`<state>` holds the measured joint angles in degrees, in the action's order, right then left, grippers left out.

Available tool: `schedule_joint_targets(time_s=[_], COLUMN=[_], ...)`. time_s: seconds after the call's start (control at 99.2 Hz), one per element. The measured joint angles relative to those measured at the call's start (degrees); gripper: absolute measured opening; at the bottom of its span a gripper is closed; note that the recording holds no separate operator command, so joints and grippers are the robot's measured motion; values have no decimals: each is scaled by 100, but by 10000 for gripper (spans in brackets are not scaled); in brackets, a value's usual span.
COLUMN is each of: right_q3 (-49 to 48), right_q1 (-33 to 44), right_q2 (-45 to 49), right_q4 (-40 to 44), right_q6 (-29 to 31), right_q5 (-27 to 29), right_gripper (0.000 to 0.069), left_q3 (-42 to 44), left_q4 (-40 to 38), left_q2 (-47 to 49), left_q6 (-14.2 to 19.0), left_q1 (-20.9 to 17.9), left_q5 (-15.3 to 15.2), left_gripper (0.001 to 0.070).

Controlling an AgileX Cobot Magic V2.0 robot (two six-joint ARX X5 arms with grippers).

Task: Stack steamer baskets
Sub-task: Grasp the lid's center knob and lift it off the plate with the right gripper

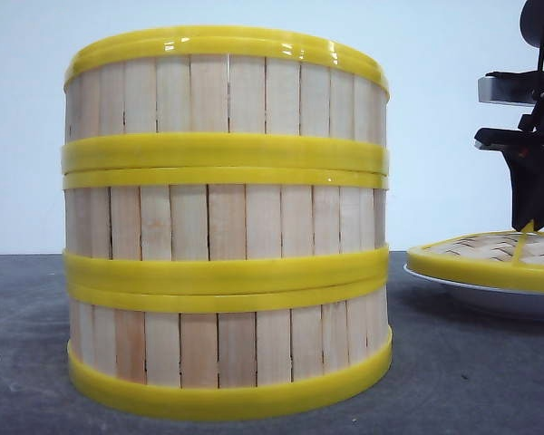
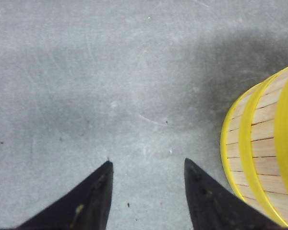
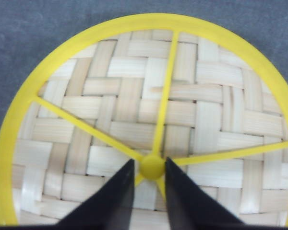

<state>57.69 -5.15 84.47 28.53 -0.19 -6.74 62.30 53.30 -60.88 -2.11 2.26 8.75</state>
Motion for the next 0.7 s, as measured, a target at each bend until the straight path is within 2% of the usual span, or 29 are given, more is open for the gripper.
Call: schedule_joint_targets(time_s=[0.081,0.363,0.696], right_q3=[0,160,1976], right_q1=[0,-2,-96], right_q2=[0,0,-74], right_q4=[-7,214,1648], right_q6=[28,109,46], right_q5=[-7,-48,-120], right_gripper=[53,51,50], left_q3=[0,0,0], left_q4=[0,-2,-140], left_q2=[0,0,0], left_q6=[0,0,0], left_q1=[0,0,0], left_q5=[0,0,0], left_gripper=[277,277,277])
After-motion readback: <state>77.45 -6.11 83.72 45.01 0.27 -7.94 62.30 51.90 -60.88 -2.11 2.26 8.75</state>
